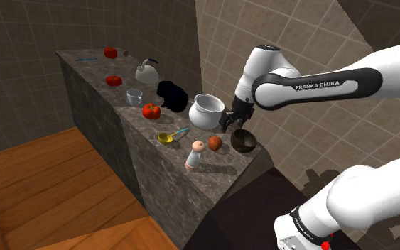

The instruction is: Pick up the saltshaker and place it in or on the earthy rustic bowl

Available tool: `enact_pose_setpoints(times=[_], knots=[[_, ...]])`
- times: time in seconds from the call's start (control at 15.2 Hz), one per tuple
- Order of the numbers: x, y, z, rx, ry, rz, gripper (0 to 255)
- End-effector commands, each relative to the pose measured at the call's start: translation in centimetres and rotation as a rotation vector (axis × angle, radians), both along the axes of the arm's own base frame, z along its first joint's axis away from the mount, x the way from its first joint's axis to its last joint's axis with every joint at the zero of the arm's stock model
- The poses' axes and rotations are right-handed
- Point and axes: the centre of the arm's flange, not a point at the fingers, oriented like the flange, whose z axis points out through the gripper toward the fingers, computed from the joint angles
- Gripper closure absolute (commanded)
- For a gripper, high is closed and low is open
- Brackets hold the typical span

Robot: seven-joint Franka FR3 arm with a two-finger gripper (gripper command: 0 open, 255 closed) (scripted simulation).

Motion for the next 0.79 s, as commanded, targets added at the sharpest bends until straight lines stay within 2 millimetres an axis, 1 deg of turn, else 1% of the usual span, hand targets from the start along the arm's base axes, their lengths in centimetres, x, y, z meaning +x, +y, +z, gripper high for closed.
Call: enact_pose_setpoints(times=[0.0,0.73], knots=[[1.5,0.6,-2.1,0.000,-0.006,0.002,0],[9.4,4.1,-13.5,-0.003,-0.028,0.010,0]])
